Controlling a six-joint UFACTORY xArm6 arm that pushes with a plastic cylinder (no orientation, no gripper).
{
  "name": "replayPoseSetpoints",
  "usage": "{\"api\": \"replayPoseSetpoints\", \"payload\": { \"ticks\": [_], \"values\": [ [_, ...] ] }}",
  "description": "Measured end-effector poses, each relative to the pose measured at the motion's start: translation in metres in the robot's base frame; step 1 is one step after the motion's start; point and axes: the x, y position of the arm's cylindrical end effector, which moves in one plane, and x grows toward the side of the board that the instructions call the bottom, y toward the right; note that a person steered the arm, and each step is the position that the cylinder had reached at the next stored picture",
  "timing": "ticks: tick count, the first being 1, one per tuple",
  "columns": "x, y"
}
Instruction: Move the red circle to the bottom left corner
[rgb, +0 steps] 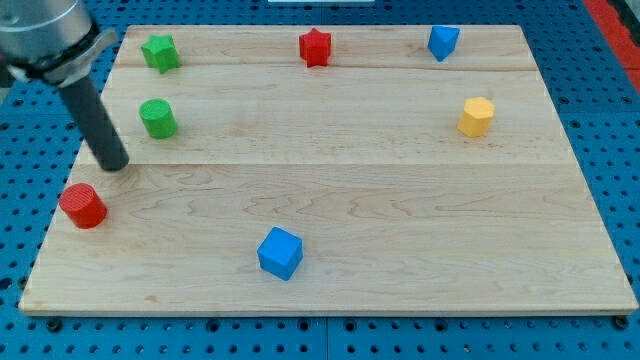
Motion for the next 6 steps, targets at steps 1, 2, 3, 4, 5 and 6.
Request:
{"api": "replayPoseSetpoints", "payload": {
  "ticks": [1, 2, 3, 4, 5, 6],
  "values": [
    [0.013, -0.023],
    [0.029, -0.031],
    [0.044, -0.043],
    [0.065, 0.013],
    [0.064, 0.021],
    [0.028, 0.013]
  ]
}}
